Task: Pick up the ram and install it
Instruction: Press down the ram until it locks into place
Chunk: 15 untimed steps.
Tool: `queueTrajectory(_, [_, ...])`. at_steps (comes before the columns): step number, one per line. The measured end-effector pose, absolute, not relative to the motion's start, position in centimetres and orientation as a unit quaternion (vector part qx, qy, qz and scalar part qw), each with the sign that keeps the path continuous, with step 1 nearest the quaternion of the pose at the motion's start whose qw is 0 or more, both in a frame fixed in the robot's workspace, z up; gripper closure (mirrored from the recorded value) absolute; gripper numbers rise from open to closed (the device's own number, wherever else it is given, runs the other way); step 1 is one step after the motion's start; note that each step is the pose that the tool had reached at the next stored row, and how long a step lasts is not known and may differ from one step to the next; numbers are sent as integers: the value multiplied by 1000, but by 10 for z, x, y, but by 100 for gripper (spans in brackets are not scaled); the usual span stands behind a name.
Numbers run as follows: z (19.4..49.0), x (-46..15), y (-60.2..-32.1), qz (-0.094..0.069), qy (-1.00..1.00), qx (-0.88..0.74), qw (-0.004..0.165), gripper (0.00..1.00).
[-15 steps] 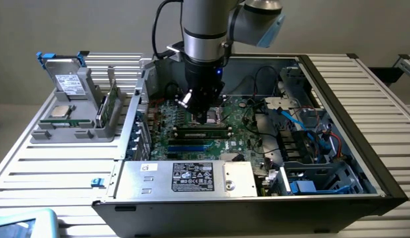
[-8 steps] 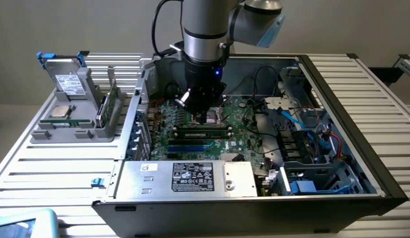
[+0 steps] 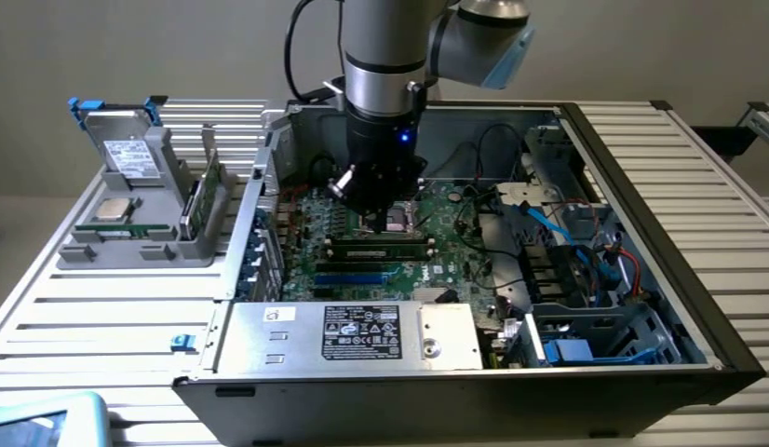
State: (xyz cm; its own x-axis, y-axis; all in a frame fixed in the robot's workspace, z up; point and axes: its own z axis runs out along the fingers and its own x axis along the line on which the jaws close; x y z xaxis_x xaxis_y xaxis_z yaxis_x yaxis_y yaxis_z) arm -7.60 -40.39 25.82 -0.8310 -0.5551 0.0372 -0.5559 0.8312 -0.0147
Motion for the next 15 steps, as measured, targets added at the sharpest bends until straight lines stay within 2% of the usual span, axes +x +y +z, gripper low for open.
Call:
queueTrajectory(9, [258,-76,-404,21,-968,251,14,89])
queueTrajectory(15, [258,-76,-404,24,-974,224,7,89])
